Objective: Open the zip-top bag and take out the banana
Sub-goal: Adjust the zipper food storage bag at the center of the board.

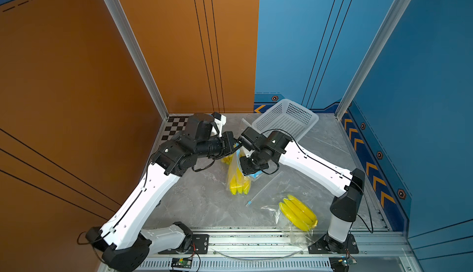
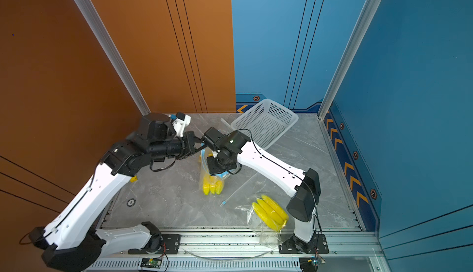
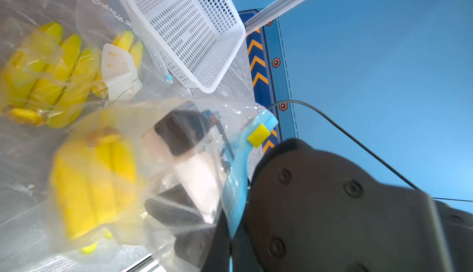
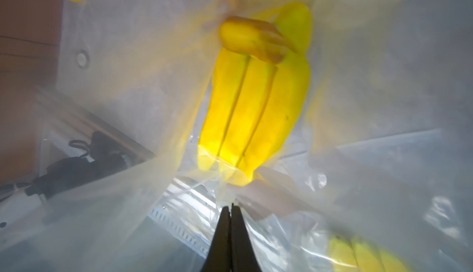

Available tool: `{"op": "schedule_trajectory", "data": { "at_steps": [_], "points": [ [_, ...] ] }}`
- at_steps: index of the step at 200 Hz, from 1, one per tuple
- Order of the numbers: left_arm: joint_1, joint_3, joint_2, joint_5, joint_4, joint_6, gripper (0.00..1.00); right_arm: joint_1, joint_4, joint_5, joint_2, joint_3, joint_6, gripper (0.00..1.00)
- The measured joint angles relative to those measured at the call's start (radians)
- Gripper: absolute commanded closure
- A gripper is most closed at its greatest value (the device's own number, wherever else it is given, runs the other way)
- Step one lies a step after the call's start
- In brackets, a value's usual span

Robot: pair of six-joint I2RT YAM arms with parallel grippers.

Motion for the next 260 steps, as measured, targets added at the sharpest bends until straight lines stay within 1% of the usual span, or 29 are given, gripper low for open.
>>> {"op": "schedule_trajectory", "data": {
  "at_steps": [15, 26, 38, 48, 65, 83, 101, 125, 147, 159, 173, 195, 222, 243, 260],
  "points": [
    [-0.025, 0.000, 0.001, -0.002, -0.018, 0.001, 1.00, -0.007, 0.091, -0.031, -0.040, -0.104, 0.014, 1.00],
    [-0.058, -0.003, 0.033, -0.003, -0.024, 0.003, 1.00, -0.031, 0.189, -0.063, -0.106, -0.266, 0.032, 1.00],
    [-0.103, -0.024, 0.097, -0.002, -0.008, 0.005, 1.00, -0.068, 0.273, -0.084, -0.170, -0.432, 0.053, 1.00],
    [-0.145, -0.059, 0.169, 0.002, 0.038, 0.003, 1.00, -0.098, 0.335, -0.089, -0.213, -0.571, 0.078, 1.00],
    [-0.195, -0.127, 0.276, 0.020, 0.117, -0.002, 1.00, -0.136, 0.419, -0.095, -0.240, -0.737, 0.122, 1.00],
    [-0.218, -0.180, 0.354, 0.043, 0.152, -0.004, 1.00, -0.152, 0.518, -0.096, -0.244, -0.850, 0.173, 0.90],
    [-0.220, -0.191, 0.386, 0.063, 0.167, -0.005, 1.00, -0.161, 0.591, -0.094, -0.250, -0.904, 0.211, 0.82],
    [-0.205, -0.148, 0.401, 0.089, 0.201, -0.007, 1.00, -0.164, 0.687, -0.064, -0.321, -0.948, 0.238, 0.79],
    [-0.188, -0.088, 0.407, 0.113, 0.248, -0.008, 1.00, -0.162, 0.800, -0.011, -0.442, -1.007, 0.274, 0.80],
    [-0.181, -0.067, 0.407, 0.126, 0.265, -0.008, 1.00, -0.161, 0.887, 0.025, -0.502, -1.056, 0.306, 0.83],
    [-0.180, -0.057, 0.407, 0.140, 0.277, -0.011, 1.00, -0.160, 0.973, 0.066, -0.535, -1.101, 0.344, 0.87],
    [-0.183, -0.037, 0.423, 0.163, 0.278, -0.022, 1.00, -0.160, 1.072, 0.119, -0.532, -1.143, 0.388, 0.88],
    [-0.188, 0.008, 0.459, 0.183, 0.278, -0.035, 1.00, -0.161, 1.159, 0.156, -0.512, -1.147, 0.424, 0.90],
    [-0.198, 0.038, 0.475, 0.180, 0.271, -0.043, 1.00, -0.169, 1.161, 0.168, -0.462, -1.118, 0.438, 0.91],
    [-0.193, 0.048, 0.486, 0.171, 0.250, -0.046, 1.00, -0.193, 1.099, 0.169, -0.424, -1.064, 0.445, 0.91]
  ]
}}
